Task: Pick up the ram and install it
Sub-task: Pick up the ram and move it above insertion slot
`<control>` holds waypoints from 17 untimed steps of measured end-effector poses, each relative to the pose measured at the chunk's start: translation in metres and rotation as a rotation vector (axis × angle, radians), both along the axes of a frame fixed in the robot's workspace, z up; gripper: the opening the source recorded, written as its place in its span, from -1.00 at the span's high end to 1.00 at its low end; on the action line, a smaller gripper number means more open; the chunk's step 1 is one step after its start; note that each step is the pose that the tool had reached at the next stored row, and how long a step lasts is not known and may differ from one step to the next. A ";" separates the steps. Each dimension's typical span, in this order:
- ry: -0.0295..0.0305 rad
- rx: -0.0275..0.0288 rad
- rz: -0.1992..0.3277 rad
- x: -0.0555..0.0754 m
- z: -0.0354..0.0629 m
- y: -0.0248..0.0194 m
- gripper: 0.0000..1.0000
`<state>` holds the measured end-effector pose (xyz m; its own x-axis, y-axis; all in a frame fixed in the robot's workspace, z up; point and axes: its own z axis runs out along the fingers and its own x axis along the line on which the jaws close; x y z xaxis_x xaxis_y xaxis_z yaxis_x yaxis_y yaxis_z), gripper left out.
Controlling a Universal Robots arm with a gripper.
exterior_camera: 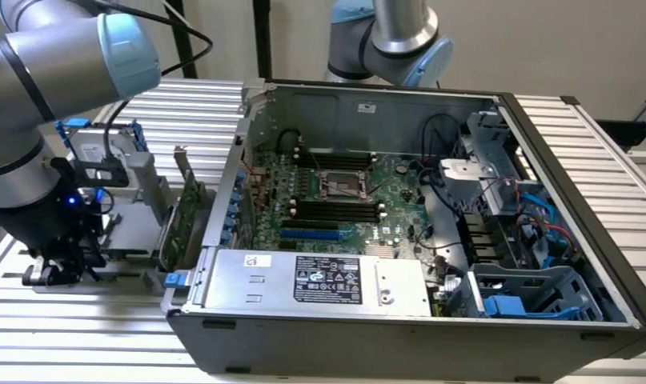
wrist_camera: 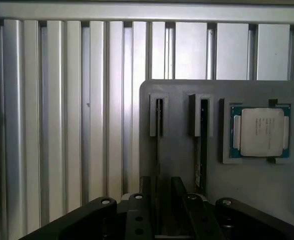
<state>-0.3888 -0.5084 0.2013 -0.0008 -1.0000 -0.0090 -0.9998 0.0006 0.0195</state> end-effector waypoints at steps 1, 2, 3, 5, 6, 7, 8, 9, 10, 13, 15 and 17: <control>-0.0001 0.0001 0.000 0.000 -0.0019 0.0000 -1.00; 0.0001 -0.0001 0.000 0.000 -0.0035 0.0000 -1.00; 0.0000 0.0000 0.000 0.000 -0.0052 0.0001 -1.00; 0.0001 -0.0001 0.001 0.001 -0.0065 0.0004 -1.00; -0.0001 0.0000 0.001 0.001 -0.0068 0.0005 -1.00; 0.0000 0.0000 0.001 0.001 -0.0069 0.0005 1.00; 0.0000 0.0000 0.001 0.001 -0.0069 0.0004 1.00; 0.0001 -0.0001 0.001 0.001 -0.0068 0.0004 1.00; 0.0000 0.0000 0.001 0.001 -0.0069 0.0004 1.00; 0.0001 -0.0001 0.001 0.001 -0.0068 0.0004 1.00; 0.0000 0.0000 0.001 0.001 -0.0069 0.0004 1.00; 0.0000 0.0000 0.001 0.001 -0.0069 0.0004 1.00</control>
<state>-0.3875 -0.5080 0.1945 -0.0001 -1.0000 -0.0090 -0.9998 -0.0001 0.0195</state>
